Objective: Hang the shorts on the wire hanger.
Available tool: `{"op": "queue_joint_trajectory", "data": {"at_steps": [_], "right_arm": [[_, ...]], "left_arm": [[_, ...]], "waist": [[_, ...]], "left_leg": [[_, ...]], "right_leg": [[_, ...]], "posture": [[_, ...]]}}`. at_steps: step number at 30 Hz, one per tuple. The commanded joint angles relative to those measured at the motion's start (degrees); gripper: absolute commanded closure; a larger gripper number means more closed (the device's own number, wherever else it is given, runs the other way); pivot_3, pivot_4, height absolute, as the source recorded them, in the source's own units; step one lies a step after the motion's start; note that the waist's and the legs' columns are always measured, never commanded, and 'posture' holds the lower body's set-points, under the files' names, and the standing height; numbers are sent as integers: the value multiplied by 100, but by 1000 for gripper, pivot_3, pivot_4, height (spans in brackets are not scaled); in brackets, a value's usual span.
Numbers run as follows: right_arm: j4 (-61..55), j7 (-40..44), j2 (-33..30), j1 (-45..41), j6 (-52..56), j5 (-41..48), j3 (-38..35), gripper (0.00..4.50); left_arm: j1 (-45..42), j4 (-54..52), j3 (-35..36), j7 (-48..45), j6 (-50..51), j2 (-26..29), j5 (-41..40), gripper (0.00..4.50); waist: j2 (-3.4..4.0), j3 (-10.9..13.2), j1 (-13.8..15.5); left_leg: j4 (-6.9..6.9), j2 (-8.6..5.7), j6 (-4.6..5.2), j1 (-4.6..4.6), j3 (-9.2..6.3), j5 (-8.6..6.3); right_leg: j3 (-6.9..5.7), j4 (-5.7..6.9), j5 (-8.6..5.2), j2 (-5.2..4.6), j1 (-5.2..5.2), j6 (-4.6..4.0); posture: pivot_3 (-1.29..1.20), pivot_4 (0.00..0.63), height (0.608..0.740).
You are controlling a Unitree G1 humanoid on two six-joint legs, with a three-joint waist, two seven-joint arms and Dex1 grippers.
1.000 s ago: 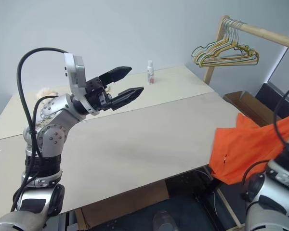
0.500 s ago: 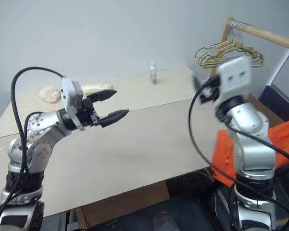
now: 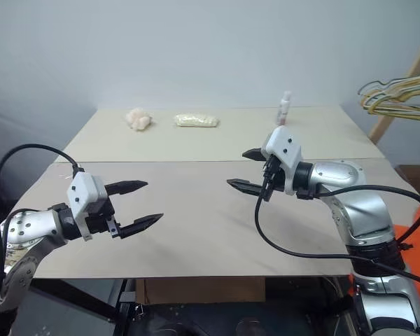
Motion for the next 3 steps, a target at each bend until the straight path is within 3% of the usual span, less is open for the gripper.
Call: {"op": "queue_joint_trajectory", "data": {"at_steps": [1, 3], "right_arm": [[-140, 82, -56, -50, -179, -29, -84, 47], [-166, 99, -68, -9, -185, -45, -85, 47]], "left_arm": [[-106, -119, 56, 31, -68, -4, -77, 0], [-158, -47, 75, 38, -51, -54, -144, 0]], "waist": [[-1, -1, 70], [-1, -1, 87]], "left_leg": [[1, -1, -2, -14, 0, 3], [0, -1, -3, -34, 2, 9]], "right_leg": [[0, 8, 0, 0, -19, -3], [0, 15, 0, 0, -43, -7]], "posture": [[-76, 0, 740], [-80, 0, 740]]}}
